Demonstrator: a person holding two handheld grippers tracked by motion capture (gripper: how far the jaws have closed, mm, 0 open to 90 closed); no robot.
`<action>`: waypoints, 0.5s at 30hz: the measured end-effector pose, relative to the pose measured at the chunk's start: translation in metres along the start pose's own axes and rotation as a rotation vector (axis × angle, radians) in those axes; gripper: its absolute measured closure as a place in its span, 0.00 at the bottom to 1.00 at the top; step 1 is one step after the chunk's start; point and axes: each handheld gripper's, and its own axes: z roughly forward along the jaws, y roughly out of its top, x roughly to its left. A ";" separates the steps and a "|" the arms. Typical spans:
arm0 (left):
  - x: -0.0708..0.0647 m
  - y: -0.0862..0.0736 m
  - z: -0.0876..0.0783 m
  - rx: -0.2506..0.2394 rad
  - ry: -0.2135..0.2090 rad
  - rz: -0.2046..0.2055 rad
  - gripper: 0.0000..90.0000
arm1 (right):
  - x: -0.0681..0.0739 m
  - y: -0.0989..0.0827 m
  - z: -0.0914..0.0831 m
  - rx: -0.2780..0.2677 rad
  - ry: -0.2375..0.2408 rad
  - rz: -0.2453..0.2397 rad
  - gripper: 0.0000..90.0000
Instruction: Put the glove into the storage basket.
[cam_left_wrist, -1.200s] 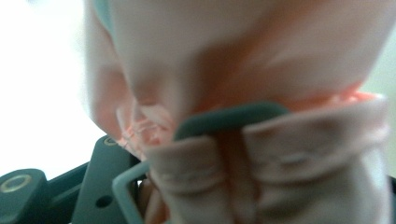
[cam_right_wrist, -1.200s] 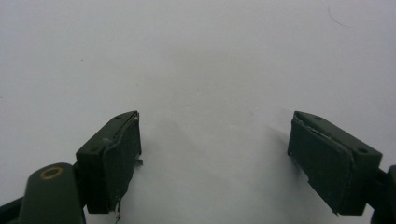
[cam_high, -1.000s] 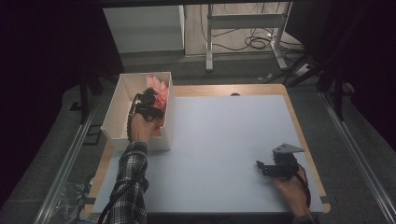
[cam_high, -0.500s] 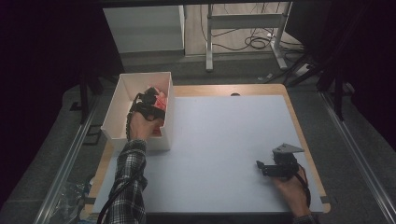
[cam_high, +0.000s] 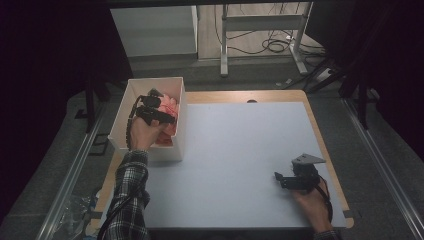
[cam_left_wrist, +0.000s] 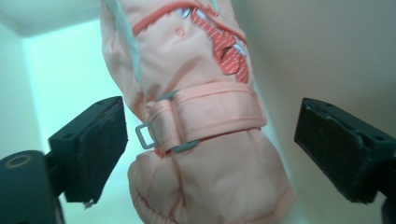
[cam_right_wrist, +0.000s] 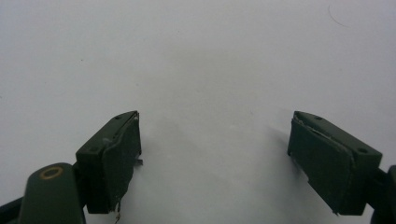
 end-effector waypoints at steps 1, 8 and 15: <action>-0.001 -0.001 -0.003 -0.014 0.002 -0.004 0.09 | 0.000 0.000 0.000 0.000 0.000 0.001 0.20; -0.001 -0.013 -0.024 -0.082 -0.005 0.016 0.05 | 0.000 0.000 0.000 -0.001 0.000 0.001 0.20; -0.004 -0.037 -0.048 -0.152 -0.005 0.052 0.03 | 0.000 0.000 0.000 -0.001 0.000 0.000 0.20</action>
